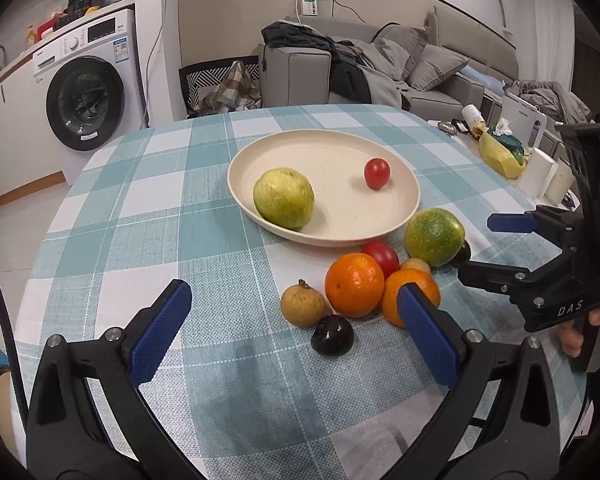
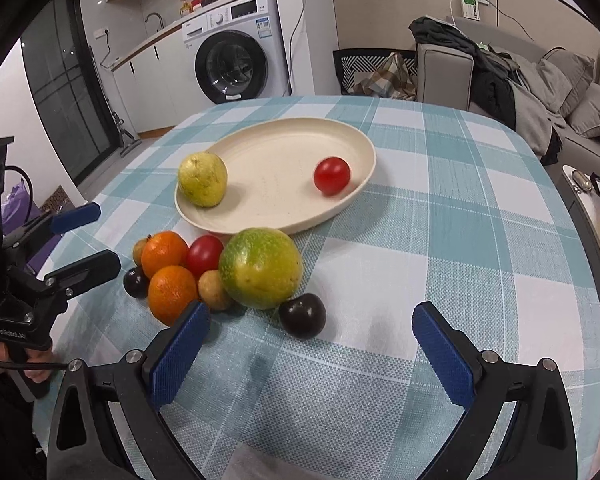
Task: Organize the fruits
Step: 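Withdraw both grippers from the plate back toward the fruit cluster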
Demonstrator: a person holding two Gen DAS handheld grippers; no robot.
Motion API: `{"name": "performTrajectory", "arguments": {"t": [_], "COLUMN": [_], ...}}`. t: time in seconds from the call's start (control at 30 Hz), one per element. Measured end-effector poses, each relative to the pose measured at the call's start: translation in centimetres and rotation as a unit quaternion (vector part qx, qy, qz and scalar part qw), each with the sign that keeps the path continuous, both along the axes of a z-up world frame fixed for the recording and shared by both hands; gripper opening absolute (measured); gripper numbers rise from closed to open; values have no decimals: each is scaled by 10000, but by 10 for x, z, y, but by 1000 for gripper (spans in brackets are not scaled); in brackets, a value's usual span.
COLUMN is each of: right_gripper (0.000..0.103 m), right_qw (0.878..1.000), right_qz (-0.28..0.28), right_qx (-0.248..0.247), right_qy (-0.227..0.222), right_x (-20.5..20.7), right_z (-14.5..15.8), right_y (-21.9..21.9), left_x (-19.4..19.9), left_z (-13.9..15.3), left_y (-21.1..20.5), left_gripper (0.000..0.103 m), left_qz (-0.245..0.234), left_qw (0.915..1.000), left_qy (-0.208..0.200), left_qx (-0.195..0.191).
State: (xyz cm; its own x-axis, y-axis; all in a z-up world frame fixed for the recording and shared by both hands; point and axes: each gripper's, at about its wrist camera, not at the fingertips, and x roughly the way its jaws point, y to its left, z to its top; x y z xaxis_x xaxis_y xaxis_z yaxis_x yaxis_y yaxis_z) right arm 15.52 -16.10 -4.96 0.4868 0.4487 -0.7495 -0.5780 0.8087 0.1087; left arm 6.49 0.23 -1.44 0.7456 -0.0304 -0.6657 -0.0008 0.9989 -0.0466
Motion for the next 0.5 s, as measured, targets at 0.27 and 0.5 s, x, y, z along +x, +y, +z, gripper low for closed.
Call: {"name": "performTrajectory", "arguments": {"t": [0.27, 0.5], "right_gripper": [99, 75], "right_qw": [9998, 9995], "right_qz": [-49, 208], "right_qx": [-123, -163], "right_qy": [151, 170], "right_x": [4, 0], "right_z": [-9, -11], "right_y": [-3, 2], "left_x": [5, 10], "left_z": [-9, -16], "left_y": [5, 10], "left_gripper": [102, 102], "left_qz": [-35, 20], "left_qw": [9997, 9990], "left_qy": [235, 428], "left_qx": [86, 109]}}
